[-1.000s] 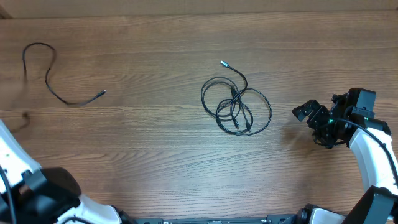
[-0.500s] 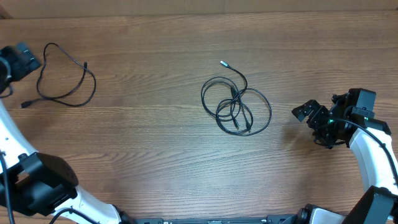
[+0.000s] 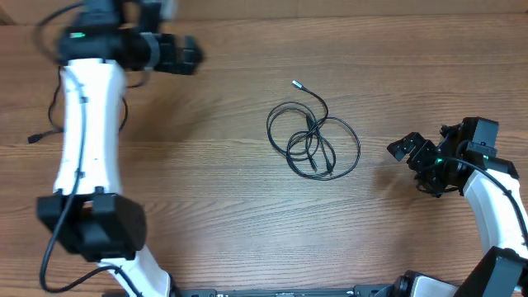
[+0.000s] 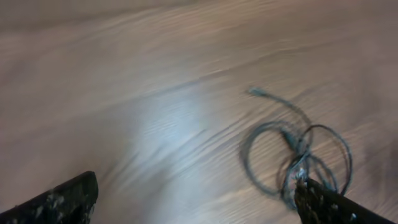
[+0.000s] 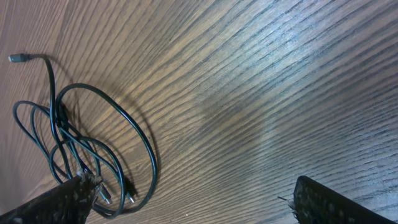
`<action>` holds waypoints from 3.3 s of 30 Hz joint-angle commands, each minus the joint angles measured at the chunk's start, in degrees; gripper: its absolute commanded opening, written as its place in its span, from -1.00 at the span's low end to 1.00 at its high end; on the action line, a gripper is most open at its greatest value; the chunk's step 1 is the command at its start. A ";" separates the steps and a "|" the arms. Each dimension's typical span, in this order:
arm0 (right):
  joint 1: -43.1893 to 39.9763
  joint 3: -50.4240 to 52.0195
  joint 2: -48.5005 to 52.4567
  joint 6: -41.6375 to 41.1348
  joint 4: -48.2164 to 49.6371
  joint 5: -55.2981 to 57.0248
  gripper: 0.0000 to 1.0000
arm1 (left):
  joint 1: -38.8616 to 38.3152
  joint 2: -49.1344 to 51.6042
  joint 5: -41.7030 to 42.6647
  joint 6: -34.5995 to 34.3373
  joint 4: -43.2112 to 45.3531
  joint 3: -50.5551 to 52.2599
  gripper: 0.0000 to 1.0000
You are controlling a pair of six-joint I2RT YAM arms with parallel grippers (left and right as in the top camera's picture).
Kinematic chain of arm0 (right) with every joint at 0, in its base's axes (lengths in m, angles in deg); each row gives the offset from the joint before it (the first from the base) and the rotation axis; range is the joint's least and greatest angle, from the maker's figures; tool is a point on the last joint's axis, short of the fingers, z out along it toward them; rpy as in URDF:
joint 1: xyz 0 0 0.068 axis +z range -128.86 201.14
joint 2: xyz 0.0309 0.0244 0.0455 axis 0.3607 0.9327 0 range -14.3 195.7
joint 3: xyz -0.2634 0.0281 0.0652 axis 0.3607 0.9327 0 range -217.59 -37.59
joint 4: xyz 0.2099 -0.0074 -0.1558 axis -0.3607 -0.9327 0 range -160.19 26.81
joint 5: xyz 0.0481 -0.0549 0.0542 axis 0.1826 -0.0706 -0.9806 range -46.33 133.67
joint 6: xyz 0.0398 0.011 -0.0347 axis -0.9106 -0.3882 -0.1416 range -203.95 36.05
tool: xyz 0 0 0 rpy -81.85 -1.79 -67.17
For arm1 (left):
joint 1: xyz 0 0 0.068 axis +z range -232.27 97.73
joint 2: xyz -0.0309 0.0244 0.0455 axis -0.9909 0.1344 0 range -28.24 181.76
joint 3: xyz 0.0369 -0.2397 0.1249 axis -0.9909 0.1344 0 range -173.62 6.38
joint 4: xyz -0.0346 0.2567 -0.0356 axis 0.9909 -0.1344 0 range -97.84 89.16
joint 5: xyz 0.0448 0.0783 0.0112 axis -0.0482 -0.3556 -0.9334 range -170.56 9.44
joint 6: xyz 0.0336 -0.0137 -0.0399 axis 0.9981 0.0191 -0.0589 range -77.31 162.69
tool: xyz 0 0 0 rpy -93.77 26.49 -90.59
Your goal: Untangle cables
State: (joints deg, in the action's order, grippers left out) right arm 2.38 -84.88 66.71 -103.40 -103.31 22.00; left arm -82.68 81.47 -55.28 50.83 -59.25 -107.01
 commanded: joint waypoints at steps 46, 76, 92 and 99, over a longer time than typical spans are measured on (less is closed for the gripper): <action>-0.04 0.07 0.09 1.97 -0.92 -0.26 1.00 | -22.23 29.81 -2.71 22.69 15.82 -0.33 -0.80; -0.04 0.07 0.09 1.97 0.13 -0.26 1.00 | -22.18 21.90 -2.56 7.52 -22.56 -66.16 -0.92; -0.04 0.07 0.07 6.27 3.43 -17.27 1.00 | -22.10 3.82 3.32 0.35 -6.62 -66.45 -0.92; -0.04 0.07 0.07 6.32 3.67 -19.23 1.00 | -22.10 3.78 1.62 -4.90 0.20 -66.47 -0.92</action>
State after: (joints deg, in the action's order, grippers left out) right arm 2.40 -84.88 66.71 -97.91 -100.07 6.18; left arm -104.69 85.60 -52.92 51.10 -61.98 -173.04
